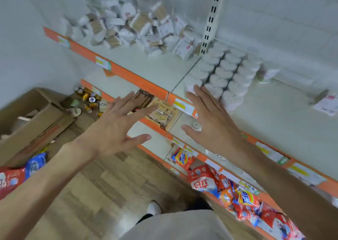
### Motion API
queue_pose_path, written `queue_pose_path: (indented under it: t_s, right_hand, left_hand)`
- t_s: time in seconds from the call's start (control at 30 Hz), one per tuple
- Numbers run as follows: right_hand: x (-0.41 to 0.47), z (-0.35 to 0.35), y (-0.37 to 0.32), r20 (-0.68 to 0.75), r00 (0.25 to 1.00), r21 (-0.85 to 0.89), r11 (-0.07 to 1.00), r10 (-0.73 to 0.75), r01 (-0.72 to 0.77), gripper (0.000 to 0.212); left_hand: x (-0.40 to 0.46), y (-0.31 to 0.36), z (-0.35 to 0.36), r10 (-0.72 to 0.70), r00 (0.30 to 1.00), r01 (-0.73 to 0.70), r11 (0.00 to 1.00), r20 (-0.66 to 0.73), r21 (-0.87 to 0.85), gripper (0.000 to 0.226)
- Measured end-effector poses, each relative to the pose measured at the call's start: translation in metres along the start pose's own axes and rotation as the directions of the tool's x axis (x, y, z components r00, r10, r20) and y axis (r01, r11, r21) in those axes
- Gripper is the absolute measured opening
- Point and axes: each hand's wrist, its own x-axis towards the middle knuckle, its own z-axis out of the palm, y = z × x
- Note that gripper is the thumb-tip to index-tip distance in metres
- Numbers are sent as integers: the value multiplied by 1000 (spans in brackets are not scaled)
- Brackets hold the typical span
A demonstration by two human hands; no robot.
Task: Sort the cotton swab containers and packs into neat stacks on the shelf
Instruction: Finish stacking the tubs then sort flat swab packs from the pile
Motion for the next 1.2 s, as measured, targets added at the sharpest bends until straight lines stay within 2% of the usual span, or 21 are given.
queue_pose_path:
  t_s: [0.27,0.43,0.57,0.73,0.93,1.13,1.2]
  right_hand:
    - [90,28,-56,116,993,30,999,-37,33,82]
    - [152,63,-69,216,976,50,998,-34,24,84]
    - [216,86,-69,255,967,77,996,15,-36,85]
    - [294,102,-79,256,966,125,989,43,-77,84]
    - [370,118,-98,290,957,142,988,17,-61,85]
    - [422,147,-120,311,950,117,991,21,-60,83]
    - [436,155,-128,272,962,133,989,30,-68,81]
  left_hand:
    - [-25,-82,-4,-93,995,92,995,-23,-27,71]
    - [-2,-140,1,-101,995,99,992,-19,-76,70]
    - [33,-194,-2,-97,994,101,990,43,-96,68]
    - [75,-261,-20,-80,996,84,990,45,-112,65]
    - [90,-327,-30,-173,985,169,974,-18,-154,65]
    - [104,-392,-27,-245,969,242,945,11,-220,68]
    - [116,-418,-27,-237,971,233,943,12,-236,69]
